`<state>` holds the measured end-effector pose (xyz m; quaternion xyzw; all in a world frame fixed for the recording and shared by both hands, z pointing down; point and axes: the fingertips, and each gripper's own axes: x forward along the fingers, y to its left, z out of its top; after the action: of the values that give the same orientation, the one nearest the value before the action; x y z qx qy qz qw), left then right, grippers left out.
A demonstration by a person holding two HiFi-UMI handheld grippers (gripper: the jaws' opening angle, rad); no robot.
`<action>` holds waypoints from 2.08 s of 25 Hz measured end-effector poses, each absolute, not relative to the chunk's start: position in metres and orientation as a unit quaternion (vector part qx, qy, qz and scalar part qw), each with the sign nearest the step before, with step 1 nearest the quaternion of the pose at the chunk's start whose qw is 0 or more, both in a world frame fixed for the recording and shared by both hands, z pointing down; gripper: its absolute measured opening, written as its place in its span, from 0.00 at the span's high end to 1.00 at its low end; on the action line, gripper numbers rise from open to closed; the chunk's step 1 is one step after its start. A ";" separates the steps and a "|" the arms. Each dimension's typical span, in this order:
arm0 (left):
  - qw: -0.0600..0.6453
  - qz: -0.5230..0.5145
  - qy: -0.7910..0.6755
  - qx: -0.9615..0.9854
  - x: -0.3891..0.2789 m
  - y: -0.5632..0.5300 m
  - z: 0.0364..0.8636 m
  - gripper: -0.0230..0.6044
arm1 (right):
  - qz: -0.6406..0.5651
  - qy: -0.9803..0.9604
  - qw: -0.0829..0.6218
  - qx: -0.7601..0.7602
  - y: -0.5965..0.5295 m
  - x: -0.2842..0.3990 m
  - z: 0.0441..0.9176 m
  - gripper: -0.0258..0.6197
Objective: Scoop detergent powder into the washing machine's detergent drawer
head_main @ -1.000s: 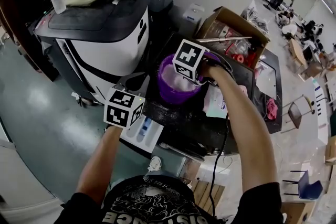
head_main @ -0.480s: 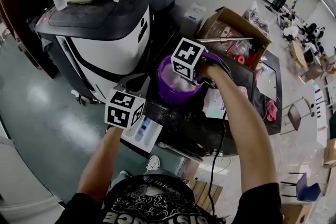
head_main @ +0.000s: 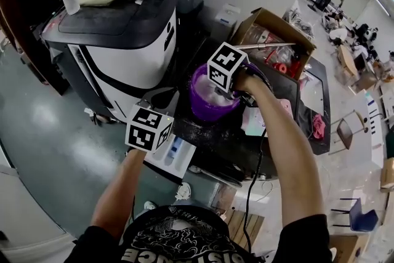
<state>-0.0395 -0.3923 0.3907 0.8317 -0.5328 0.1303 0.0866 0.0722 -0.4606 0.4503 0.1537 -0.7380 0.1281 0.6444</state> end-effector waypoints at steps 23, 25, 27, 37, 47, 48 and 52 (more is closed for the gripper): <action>0.077 0.129 -0.514 0.844 -0.041 -0.384 0.384 0.96 | 0.293 -0.761 0.533 0.225 -0.457 0.063 0.438 0.90; 0.076 0.128 -0.513 0.846 -0.040 -0.383 0.383 0.96 | 0.307 -0.767 0.515 0.231 -0.457 0.061 0.435 0.90; 0.076 0.128 -0.511 0.847 -0.039 -0.381 0.383 0.96 | 0.319 -0.771 0.498 0.235 -0.457 0.059 0.433 0.90; 0.071 0.128 -0.500 0.854 -0.033 -0.376 0.379 0.96 | 0.387 -0.798 0.385 0.256 -0.459 0.055 0.411 0.90; 0.064 0.128 -0.491 0.860 -0.024 -0.374 0.373 0.96 | 0.470 -0.804 0.232 0.283 -0.457 0.062 0.393 0.90; 0.063 0.127 -0.490 0.860 -0.023 -0.373 0.372 0.96 | 0.476 -0.803 0.218 0.284 -0.456 0.063 0.392 0.90; 0.061 0.126 -0.486 0.863 -0.021 -0.372 0.371 0.96 | 0.498 -0.801 0.171 0.286 -0.452 0.066 0.388 0.90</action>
<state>-0.0206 -0.3723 0.3707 0.8625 -0.4862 0.1264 0.0612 0.0656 -0.4520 0.3876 0.2861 -0.8007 0.4977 0.1710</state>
